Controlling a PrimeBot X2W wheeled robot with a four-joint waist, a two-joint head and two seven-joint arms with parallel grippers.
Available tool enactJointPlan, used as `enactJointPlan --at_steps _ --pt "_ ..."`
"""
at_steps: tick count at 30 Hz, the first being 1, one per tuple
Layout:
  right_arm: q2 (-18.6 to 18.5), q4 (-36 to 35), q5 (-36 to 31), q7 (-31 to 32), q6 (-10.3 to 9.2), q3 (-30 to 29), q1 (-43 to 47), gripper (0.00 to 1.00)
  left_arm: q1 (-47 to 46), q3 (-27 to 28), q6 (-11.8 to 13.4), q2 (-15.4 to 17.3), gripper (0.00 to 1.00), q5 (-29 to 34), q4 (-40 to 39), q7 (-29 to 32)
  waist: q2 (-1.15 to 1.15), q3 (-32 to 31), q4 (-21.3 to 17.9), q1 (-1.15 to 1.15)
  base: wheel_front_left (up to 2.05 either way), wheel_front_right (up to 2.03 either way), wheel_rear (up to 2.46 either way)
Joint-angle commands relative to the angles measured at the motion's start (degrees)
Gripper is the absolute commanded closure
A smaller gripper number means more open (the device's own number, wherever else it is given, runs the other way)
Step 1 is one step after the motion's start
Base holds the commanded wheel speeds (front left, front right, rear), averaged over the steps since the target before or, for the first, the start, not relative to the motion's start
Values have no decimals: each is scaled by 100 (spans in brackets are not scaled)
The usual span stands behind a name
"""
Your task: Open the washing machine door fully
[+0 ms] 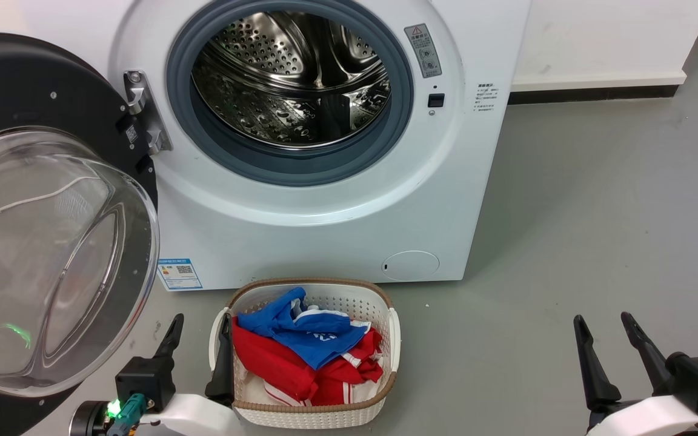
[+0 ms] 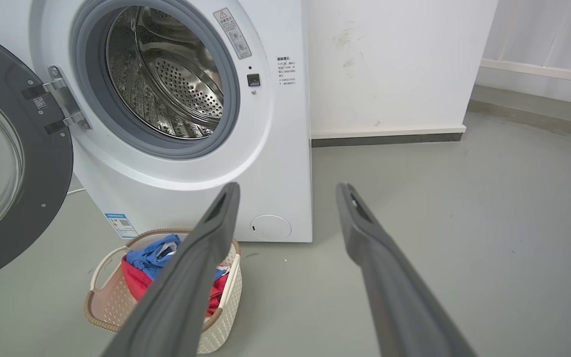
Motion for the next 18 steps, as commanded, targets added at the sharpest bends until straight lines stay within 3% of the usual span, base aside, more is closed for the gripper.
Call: enactJointPlan --at_steps 1,7,8,18 --pt "-30 1 34 -16 1 8 -43 0 -86 1 -5 8 0 22 8 -26 0 2 -1 0 0 0 0" --pt "-37 44 53 -58 1 12 -40 0 -84 11 5 -3 0 -13 1 -78 0 -13 -2 0 0 0 0" --pt "-10 59 23 -30 0 11 -3 100 -24 9 -3 -10 100 -9 14 -53 0 -12 -2 0 0 0 0" --pt "27 310 994 90 0 -42 -128 100 -22 273 -236 -202 100 -828 139 141 0 4 8 0 0 0 0"
